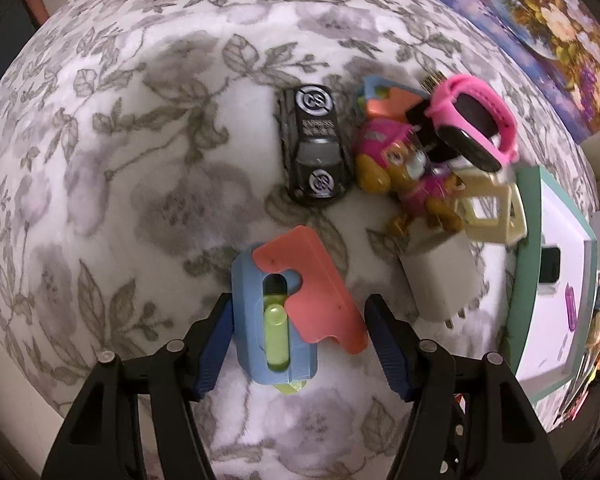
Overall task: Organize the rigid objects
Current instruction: 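Grasp the blue-pink toy with the left tool while the right tool grasps the orange glue bottle, then lower the glue bottle into the tray with the right tool and release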
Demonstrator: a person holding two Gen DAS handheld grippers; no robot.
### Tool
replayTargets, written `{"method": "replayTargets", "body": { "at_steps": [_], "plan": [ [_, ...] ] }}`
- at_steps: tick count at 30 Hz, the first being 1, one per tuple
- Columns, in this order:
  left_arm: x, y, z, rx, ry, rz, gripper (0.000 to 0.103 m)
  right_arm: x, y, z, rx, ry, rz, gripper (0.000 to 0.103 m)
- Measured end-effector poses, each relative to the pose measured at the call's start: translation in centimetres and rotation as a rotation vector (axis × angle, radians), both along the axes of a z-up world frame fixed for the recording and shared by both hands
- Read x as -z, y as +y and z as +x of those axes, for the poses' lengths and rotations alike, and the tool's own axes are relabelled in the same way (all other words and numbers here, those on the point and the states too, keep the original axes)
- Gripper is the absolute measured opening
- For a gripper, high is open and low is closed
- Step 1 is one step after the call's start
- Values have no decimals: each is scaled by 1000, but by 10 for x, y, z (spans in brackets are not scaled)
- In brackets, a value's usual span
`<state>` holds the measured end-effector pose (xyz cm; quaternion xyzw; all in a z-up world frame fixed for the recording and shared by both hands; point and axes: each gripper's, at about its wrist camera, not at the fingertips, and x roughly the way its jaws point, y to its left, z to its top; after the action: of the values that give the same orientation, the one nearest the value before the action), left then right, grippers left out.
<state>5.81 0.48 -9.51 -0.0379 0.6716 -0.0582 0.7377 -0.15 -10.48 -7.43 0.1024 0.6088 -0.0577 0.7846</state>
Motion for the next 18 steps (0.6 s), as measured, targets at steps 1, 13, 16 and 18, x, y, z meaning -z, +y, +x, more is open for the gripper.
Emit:
{"method": "replayTargets", "body": {
  "at_steps": [1,13,16,18],
  "plan": [
    [0,-3,-4,7,-1,-2,65,-1,-2,-1,2,1,3,32],
    [-30,-2,-37,-6,-91,-26,65,-26,-32,-31,60,-68,109,32],
    [-53,-10,-46,-1,-165,-46,65,-42,-51,-37,105,-123,128,32],
    [-67,-16,-51,12,-207,-51,65,-52,-69,-41,139,-158,136,32]
  ]
}}
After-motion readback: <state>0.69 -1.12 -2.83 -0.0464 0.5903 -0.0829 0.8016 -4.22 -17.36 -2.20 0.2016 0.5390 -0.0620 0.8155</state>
